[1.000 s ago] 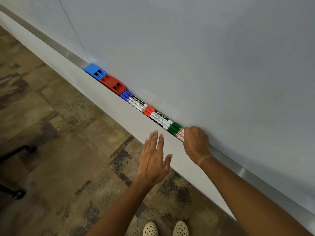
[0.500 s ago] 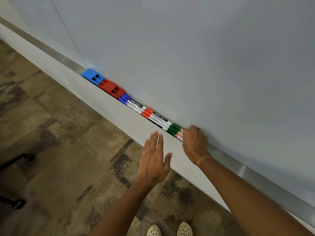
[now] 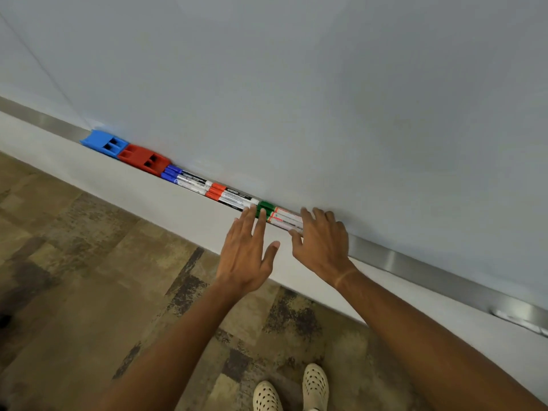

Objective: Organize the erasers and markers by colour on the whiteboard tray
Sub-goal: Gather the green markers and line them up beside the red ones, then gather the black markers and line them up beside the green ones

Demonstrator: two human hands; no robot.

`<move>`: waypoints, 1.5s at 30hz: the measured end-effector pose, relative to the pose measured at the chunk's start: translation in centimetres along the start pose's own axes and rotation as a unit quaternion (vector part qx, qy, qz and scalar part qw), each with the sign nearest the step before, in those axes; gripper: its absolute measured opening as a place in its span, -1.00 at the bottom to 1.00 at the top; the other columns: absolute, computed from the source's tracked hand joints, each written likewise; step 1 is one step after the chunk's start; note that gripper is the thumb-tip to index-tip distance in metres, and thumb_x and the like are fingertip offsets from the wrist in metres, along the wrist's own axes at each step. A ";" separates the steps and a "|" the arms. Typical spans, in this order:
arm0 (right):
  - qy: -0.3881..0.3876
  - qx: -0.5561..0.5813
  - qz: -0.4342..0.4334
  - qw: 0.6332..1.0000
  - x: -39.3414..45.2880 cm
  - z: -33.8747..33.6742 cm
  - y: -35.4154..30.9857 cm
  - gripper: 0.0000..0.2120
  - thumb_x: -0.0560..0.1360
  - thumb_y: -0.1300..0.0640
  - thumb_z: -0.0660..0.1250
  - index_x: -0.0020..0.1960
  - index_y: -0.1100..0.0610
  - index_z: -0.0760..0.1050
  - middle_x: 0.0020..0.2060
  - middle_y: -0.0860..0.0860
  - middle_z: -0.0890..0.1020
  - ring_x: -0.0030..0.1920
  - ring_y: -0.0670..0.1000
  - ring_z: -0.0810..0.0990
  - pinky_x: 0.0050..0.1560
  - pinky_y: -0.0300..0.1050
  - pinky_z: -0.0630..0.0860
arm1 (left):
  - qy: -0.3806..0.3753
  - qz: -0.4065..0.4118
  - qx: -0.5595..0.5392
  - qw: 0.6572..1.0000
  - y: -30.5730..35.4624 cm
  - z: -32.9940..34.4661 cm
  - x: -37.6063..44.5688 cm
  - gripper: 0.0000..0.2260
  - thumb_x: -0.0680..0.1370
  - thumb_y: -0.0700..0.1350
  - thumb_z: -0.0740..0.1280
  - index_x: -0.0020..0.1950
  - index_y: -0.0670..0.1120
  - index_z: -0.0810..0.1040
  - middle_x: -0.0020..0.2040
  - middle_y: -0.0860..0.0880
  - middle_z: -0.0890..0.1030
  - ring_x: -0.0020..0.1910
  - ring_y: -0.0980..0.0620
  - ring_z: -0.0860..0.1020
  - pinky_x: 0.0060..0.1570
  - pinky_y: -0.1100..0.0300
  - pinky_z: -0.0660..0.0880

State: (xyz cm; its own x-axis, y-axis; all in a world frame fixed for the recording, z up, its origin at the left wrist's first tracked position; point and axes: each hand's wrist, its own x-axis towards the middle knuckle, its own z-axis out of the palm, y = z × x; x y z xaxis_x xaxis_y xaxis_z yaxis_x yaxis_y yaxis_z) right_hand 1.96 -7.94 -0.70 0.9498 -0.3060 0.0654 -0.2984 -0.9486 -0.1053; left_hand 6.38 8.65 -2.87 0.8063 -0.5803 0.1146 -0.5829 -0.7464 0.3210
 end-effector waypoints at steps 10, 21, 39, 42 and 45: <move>0.012 0.016 0.110 0.994 -8.1 -1.6 6.1 -0.41 0.49 -0.21 0.19 0.40 0.11 0.32 0.30 0.13 0.49 0.26 0.17 0.46 0.16 0.09 0.44 | -0.039 0.109 -0.043 0.992 7.7 2.4 -0.2 -0.34 0.60 0.23 -0.05 0.59 -0.14 0.06 0.60 -0.14 0.04 0.58 -0.05 -0.04 0.51 0.10 -0.12; 0.028 0.027 0.237 0.971 -16.2 -4.2 17.7 -0.45 0.52 -0.16 0.20 0.41 0.10 0.32 0.32 0.09 0.47 0.32 0.14 0.42 0.26 0.10 0.38 | -0.103 0.214 -0.060 0.970 20.2 5.5 -1.8 -0.34 0.60 0.26 -0.11 0.60 -0.07 -0.06 0.61 -0.07 -0.07 0.58 -0.01 -0.12 0.54 0.04 -0.08; -0.046 0.001 0.211 0.976 -24.5 -4.0 37.3 -0.72 0.48 0.18 0.30 0.20 0.11 0.50 0.14 0.08 0.57 0.16 0.11 0.47 0.14 -0.02 0.41 | -0.141 0.215 -0.030 0.966 36.2 11.1 -4.1 -0.34 0.58 0.25 -0.10 0.60 -0.04 -0.09 0.61 -0.03 -0.10 0.58 0.02 -0.14 0.46 0.17 -0.20; -0.047 0.010 0.182 0.982 -24.1 -3.6 38.2 -0.75 0.49 0.16 0.31 0.16 0.06 0.53 0.10 0.03 0.60 0.14 0.08 0.49 0.16 0.00 0.38 | -0.148 0.209 -0.039 0.966 37.7 11.5 -4.1 -0.34 0.58 0.24 -0.10 0.60 -0.05 -0.07 0.61 -0.04 -0.07 0.58 0.01 -0.11 0.47 0.16 -0.16; -0.047 0.000 0.145 0.988 -23.4 -2.9 38.3 -0.73 0.49 0.15 0.32 0.19 0.01 0.52 0.10 -0.01 0.61 0.14 0.05 0.49 0.16 0.00 0.35 | -0.157 0.204 -0.052 0.965 38.6 11.9 -4.0 -0.35 0.58 0.23 -0.08 0.60 -0.05 -0.05 0.61 -0.04 -0.05 0.58 0.02 -0.09 0.46 0.18 -0.15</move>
State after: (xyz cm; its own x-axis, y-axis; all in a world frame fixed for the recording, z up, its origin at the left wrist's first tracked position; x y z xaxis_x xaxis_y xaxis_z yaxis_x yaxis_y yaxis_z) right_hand -31.92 -37.35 -3.37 0.8287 -0.5564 -0.0604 -0.5596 -0.8220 -0.1060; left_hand -20.51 -21.72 -2.10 0.4318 -0.9013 -0.0338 -0.8191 -0.4076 0.4036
